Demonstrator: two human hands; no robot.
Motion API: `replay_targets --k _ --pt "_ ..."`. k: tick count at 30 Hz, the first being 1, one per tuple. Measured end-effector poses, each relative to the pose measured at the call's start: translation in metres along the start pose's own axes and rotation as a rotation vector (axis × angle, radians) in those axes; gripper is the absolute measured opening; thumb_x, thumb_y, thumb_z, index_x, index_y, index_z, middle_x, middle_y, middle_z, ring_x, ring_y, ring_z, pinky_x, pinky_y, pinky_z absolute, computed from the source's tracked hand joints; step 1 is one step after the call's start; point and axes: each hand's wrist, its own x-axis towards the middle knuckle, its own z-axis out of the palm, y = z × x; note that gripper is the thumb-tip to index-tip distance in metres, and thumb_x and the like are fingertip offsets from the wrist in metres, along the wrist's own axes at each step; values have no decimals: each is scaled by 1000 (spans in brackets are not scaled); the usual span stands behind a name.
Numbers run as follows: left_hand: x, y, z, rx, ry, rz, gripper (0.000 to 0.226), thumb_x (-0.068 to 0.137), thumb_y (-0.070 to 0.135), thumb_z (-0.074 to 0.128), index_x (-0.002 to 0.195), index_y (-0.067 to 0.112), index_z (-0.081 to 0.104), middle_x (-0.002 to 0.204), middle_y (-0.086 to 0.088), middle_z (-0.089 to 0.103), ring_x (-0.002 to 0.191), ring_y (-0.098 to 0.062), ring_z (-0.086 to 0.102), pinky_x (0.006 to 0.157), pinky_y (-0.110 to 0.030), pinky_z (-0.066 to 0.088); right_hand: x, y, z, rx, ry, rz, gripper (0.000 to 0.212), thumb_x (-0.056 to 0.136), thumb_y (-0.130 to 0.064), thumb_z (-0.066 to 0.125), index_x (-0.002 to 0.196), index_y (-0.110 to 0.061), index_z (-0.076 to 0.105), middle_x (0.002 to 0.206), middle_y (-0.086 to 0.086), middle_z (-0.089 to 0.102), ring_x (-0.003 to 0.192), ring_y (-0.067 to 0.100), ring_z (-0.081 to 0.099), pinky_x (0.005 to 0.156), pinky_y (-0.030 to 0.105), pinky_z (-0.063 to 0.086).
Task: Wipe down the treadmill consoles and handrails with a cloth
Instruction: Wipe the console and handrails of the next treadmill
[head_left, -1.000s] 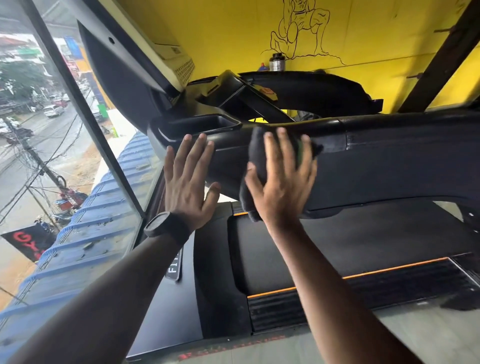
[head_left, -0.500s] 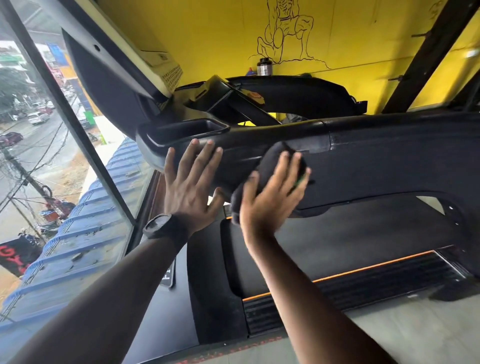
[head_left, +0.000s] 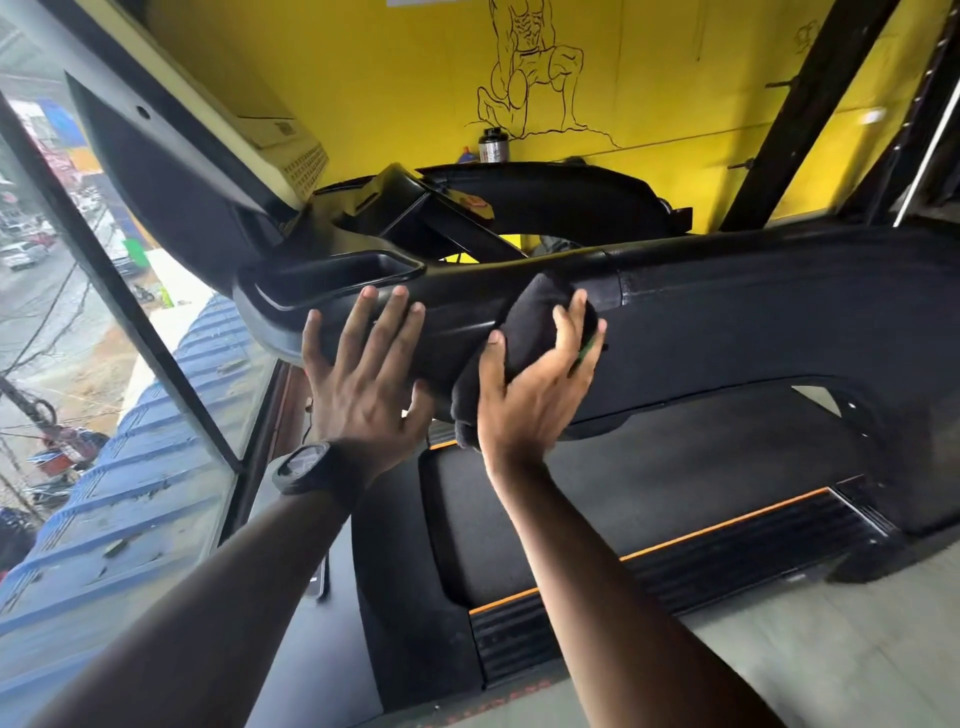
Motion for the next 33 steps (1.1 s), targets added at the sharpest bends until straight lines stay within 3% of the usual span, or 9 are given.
replay_targets --k 5,11,16,17,23,25,28,29,33 --pt "2 3 2 8 15 -10 66 81 28 58 144 10 53 154 -5 46 148 -27 33 111 -70 19 -31 -9 -2 -169 -80 28 69 98 -56 49 157 -27 30 169 6 18 154 41 13 109 60 36" --pt "1 -1 1 11 36 44 65 84 29 54 145 9 51 153 -8 46 147 -29 33 110 -70 20 6 11 -5 -232 -123 -448 60 94 -46 58 150 -27 49 162 7 37 149 42 28 109 62 34" --pt "0 1 1 44 6 44 70 82 27 61 147 8 48 155 -7 43 148 -29 31 112 -69 19 -3 11 -4 -35 64 133 61 94 -38 54 151 -16 47 163 11 33 152 43 20 117 54 27" --pt "0 1 1 42 8 39 69 82 27 61 147 8 48 155 -7 44 148 -29 32 112 -69 19 -12 1 -2 -35 42 144 62 95 -38 52 152 -16 45 164 12 32 152 43 18 118 53 24" --pt "4 12 0 24 -15 111 66 83 28 55 145 7 50 155 -11 43 147 -29 34 113 -69 18 35 23 -18 -275 -181 -609 62 91 -43 62 150 -29 47 161 3 40 149 40 29 108 62 37" --pt "6 18 0 25 -33 99 67 83 28 55 146 6 49 156 -11 42 148 -28 34 115 -66 17 42 34 -21 -267 -99 -469 59 92 -43 59 148 -27 50 159 4 42 148 39 32 110 59 36" --pt "7 22 2 30 -45 41 70 82 30 53 147 6 47 156 -10 41 148 -27 34 117 -64 15 16 16 -14 -92 56 40 57 95 -38 55 149 -19 51 161 8 39 150 40 27 116 56 30" --pt "7 21 3 38 -47 42 70 82 30 54 147 6 47 156 -10 42 147 -27 34 116 -64 15 10 7 -12 -97 34 52 57 96 -38 54 150 -20 50 162 7 37 151 40 24 116 57 30" --pt "8 21 6 69 -33 69 69 83 31 55 147 6 47 156 -10 42 146 -28 36 114 -66 17 44 14 -19 -273 -191 -681 55 92 -42 61 145 -27 57 155 2 48 146 38 36 111 61 33"
